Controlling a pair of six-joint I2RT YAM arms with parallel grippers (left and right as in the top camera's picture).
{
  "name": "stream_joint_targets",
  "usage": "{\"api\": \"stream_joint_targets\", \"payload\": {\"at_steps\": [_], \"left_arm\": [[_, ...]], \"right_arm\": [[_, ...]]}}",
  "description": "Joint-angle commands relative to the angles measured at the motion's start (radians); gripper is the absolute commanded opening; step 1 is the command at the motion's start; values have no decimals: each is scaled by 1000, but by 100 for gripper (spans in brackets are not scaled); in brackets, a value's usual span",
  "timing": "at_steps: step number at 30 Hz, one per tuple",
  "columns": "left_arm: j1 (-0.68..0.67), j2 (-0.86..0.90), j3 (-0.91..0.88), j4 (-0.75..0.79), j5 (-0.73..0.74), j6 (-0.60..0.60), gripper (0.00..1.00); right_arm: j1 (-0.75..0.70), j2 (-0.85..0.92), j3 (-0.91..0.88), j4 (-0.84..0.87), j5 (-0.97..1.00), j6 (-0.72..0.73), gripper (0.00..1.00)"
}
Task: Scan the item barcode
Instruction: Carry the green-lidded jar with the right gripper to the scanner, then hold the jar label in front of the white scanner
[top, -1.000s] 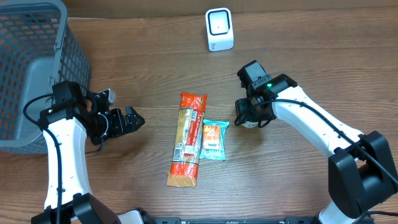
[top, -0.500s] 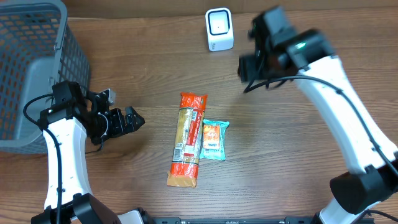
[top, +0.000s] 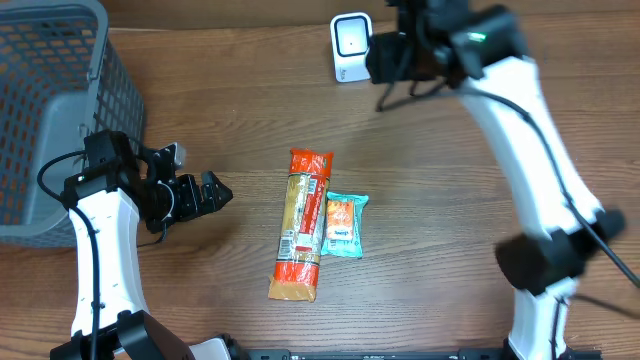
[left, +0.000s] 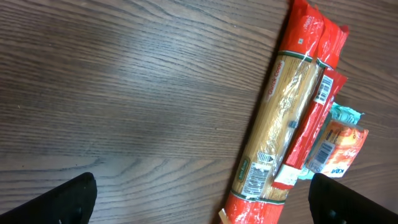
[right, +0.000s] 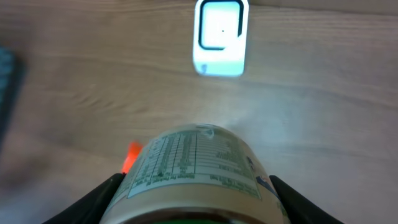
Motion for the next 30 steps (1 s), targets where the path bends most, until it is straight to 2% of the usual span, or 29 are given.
{"api": "stream_joint_targets", "payload": {"at_steps": [1, 8, 14, 22, 30], "left_arm": [[-7, 4, 0, 1, 14, 30, 100], [-7, 4, 0, 1, 15, 30, 100], [-7, 4, 0, 1, 15, 30, 100], [-7, 4, 0, 1, 15, 30, 100], [-7, 4, 0, 1, 14, 30, 100]], "right_arm": [[2, 88, 1, 99, 51, -45, 34], [2, 257, 0, 372, 157, -48, 34], [2, 338, 0, 588, 157, -48, 35], [1, 372, -4, 807, 209, -48, 34], [0, 385, -4, 956, 209, -48, 35]]}}
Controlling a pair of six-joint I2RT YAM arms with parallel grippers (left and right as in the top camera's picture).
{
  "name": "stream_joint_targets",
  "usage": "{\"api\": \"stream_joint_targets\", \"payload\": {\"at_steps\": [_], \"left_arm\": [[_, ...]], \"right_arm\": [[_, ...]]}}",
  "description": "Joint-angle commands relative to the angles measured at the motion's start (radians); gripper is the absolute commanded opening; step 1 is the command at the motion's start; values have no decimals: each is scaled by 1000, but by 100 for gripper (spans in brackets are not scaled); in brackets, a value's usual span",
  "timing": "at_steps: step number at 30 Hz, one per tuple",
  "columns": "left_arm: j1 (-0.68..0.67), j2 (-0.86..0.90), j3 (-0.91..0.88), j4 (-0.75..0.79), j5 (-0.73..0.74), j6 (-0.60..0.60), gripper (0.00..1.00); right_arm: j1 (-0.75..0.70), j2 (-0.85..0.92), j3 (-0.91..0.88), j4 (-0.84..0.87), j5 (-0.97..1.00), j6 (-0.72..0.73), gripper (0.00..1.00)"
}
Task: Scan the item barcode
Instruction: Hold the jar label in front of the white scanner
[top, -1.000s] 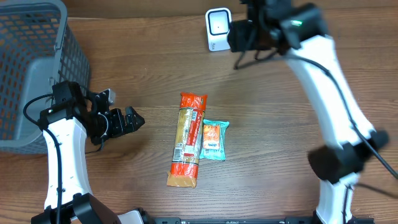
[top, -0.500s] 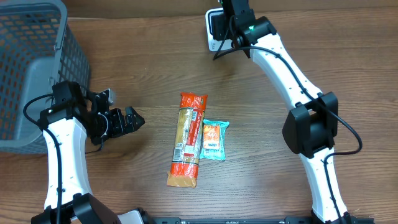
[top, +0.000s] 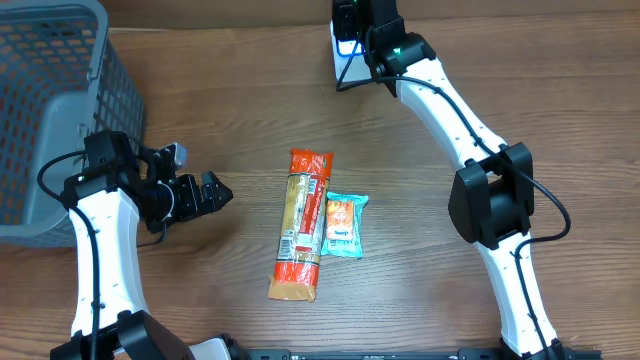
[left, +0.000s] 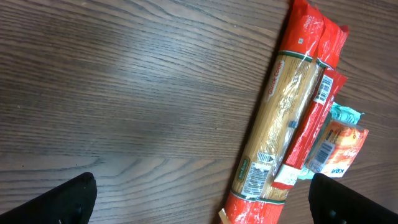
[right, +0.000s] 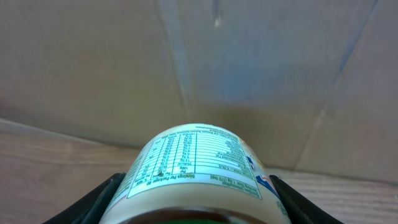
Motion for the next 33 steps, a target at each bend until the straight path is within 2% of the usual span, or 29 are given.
{"api": "stream_joint_targets", "payload": {"at_steps": [1, 3, 7, 13, 33], "left_arm": [[-7, 4, 0, 1, 15, 29, 99], [-7, 4, 0, 1, 15, 29, 100], [-7, 4, 0, 1, 15, 29, 100], [-7, 4, 0, 1, 15, 29, 100], [-7, 4, 0, 1, 15, 29, 100]], "right_arm": [[0, 11, 9, 73, 19, -5, 35], [0, 32, 9, 119, 18, -5, 37], [-5, 84, 9, 197, 23, -39, 46], [-18, 149, 9, 237, 29, -38, 45], [-33, 154, 8, 326, 18, -19, 39]]}}
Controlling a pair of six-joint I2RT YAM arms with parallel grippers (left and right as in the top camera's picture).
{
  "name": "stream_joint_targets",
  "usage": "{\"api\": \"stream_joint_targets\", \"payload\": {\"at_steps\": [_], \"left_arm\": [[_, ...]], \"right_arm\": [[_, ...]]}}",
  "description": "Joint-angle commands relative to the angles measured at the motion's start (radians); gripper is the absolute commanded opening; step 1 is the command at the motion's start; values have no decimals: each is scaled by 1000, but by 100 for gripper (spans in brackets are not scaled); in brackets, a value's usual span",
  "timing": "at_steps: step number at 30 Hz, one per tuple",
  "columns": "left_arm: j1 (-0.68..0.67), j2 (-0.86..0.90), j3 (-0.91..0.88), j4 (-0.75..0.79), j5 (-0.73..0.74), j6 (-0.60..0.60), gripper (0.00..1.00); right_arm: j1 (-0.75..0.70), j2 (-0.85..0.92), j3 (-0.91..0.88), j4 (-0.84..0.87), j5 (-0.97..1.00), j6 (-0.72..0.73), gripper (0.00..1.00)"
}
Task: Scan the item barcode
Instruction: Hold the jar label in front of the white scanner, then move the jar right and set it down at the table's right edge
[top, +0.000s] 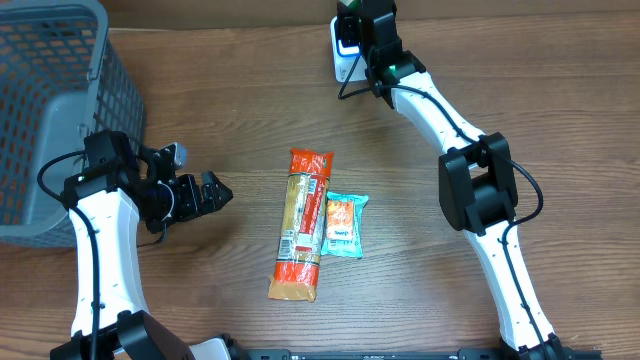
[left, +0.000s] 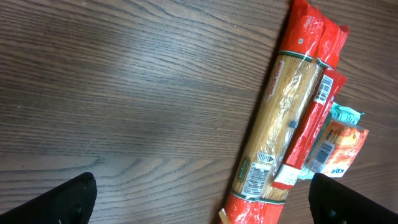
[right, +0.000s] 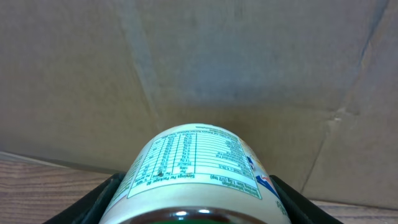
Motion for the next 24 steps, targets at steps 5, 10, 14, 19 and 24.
{"api": "stream_joint_targets", "payload": {"at_steps": [5, 10, 14, 19, 24], "left_arm": [[-7, 4, 0, 1, 14, 30, 100], [-7, 4, 0, 1, 14, 30, 100], [-7, 4, 0, 1, 14, 30, 100], [-7, 4, 0, 1, 15, 30, 100], [-7, 4, 0, 1, 14, 30, 100]], "right_arm": [[-3, -30, 11, 27, 3, 10, 40], [-3, -30, 10, 33, 3, 10, 40], [-3, -16, 9, 47, 3, 10, 39], [-4, -2, 9, 68, 3, 5, 38], [-7, -3, 10, 149, 3, 3, 38]]}}
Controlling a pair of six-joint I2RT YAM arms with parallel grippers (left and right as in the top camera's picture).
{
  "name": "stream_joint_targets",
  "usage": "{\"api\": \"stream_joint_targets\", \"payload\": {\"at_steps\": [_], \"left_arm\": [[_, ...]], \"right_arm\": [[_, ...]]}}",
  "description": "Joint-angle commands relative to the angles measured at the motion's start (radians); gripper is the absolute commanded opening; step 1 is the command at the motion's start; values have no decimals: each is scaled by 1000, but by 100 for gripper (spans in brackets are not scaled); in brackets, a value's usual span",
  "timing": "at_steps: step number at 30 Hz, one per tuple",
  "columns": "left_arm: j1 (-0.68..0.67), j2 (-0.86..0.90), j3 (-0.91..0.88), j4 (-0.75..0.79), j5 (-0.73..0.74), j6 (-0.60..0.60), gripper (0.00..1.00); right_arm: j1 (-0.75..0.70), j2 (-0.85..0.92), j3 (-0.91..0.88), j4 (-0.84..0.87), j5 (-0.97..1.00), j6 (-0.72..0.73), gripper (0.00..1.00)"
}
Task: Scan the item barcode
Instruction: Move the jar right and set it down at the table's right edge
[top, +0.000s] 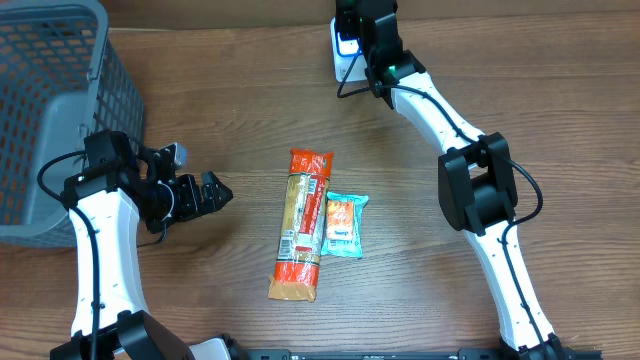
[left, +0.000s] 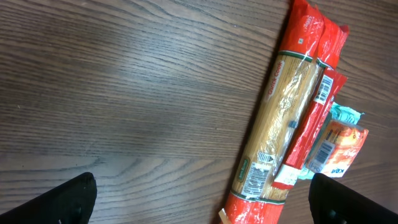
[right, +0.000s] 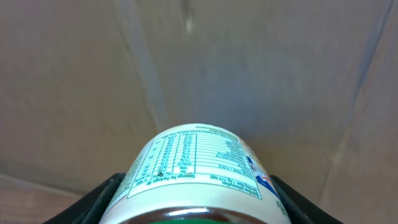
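Observation:
A jar with a white nutrition label (right: 196, 165) and a green lid sits between the fingers of my right gripper (right: 196, 202), which is shut on it. In the overhead view that gripper (top: 360, 22) is at the table's far edge, right over the white barcode scanner (top: 342, 55), which the arm partly hides. The right wrist view shows only a cardboard wall behind the jar. My left gripper (top: 214, 190) hangs open and empty, its dark fingertips (left: 68, 199) low over the wood, left of the packets.
A long red and yellow pasta packet (top: 300, 225) lies mid-table with a small teal and orange snack pack (top: 342, 225) against its right side. A grey mesh basket (top: 50, 100) stands at the far left. The table (top: 520, 60) is brown wood.
My right gripper, still shut on the jar, has tipped slightly, so the strip of table at the lower left of its view has shrunk. The left arm and packets are unchanged.
At first my right gripper held the jar above the table just right of the scanner, which showed in the wrist view. A second later it was over the scanner, facing the cardboard wall. It has stayed there. The left gripper has stayed open and still.

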Motion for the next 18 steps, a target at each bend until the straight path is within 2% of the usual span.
{"api": "stream_joint_targets", "payload": {"at_steps": [1, 5, 10, 14, 18], "left_arm": [[-7, 4, 0, 1, 14, 30, 100], [-7, 4, 0, 1, 14, 30, 100], [-7, 4, 0, 1, 15, 30, 100], [-7, 4, 0, 1, 14, 30, 100], [-7, 4, 0, 1, 14, 30, 99]], "right_arm": [[-8, -10, 13, 29, 2, -1, 38], [-8, -66, 13, 1, 2, -1, 38], [-8, -219, 13, -117, -4, -2, 38], [-9, -374, 13, -341, -101, -55, 38], [-22, -518, 13, -699, -87, -57, 32]]}}
